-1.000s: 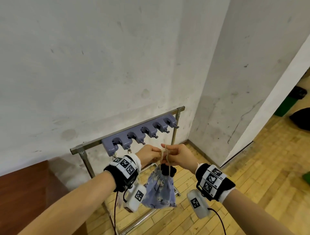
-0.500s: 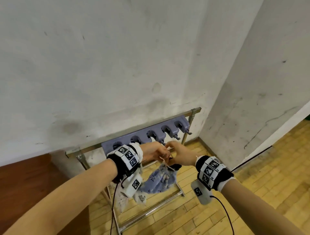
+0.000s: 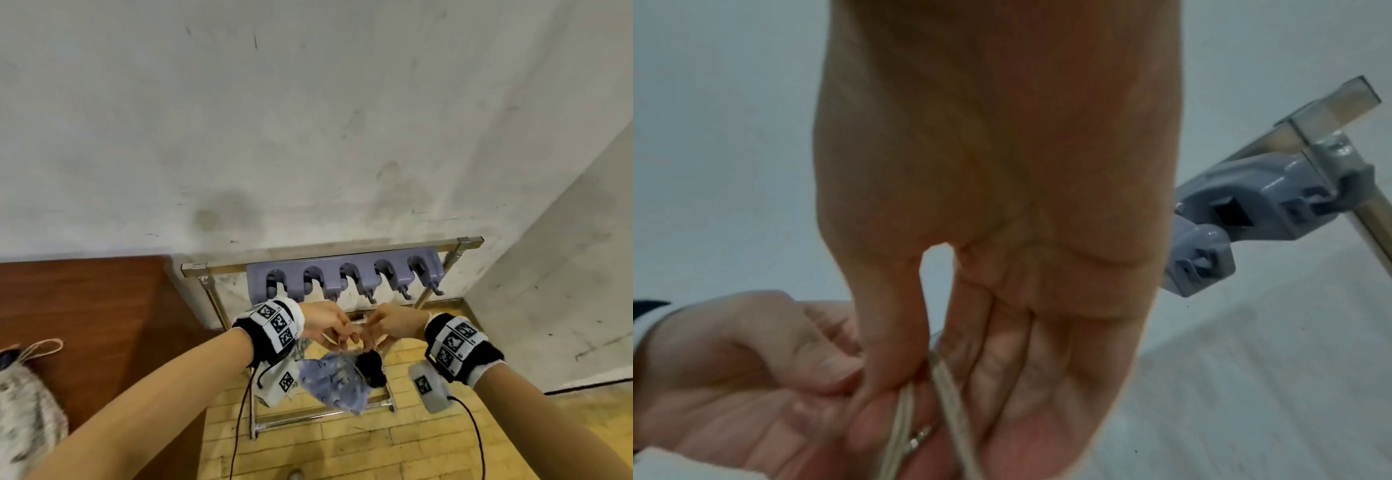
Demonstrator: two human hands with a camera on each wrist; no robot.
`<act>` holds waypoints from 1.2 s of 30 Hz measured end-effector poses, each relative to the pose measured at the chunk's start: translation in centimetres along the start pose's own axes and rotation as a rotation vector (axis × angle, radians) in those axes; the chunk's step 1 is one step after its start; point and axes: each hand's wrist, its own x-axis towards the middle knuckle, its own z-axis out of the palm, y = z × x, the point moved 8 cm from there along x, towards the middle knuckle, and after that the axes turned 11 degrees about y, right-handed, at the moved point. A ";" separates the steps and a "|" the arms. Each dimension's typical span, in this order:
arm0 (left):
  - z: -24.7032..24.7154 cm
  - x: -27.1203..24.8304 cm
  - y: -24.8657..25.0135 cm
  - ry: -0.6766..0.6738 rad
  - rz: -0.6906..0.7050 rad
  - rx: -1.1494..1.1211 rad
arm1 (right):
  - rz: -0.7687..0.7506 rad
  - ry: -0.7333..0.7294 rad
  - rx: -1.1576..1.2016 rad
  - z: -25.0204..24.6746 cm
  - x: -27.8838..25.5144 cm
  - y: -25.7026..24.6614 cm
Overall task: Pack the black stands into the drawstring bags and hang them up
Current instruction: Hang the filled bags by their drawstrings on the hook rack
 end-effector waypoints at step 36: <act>-7.5 4.0 0.1 0.717 0.033 0.431 | -0.064 0.315 -0.023 2.1 8.6 0.3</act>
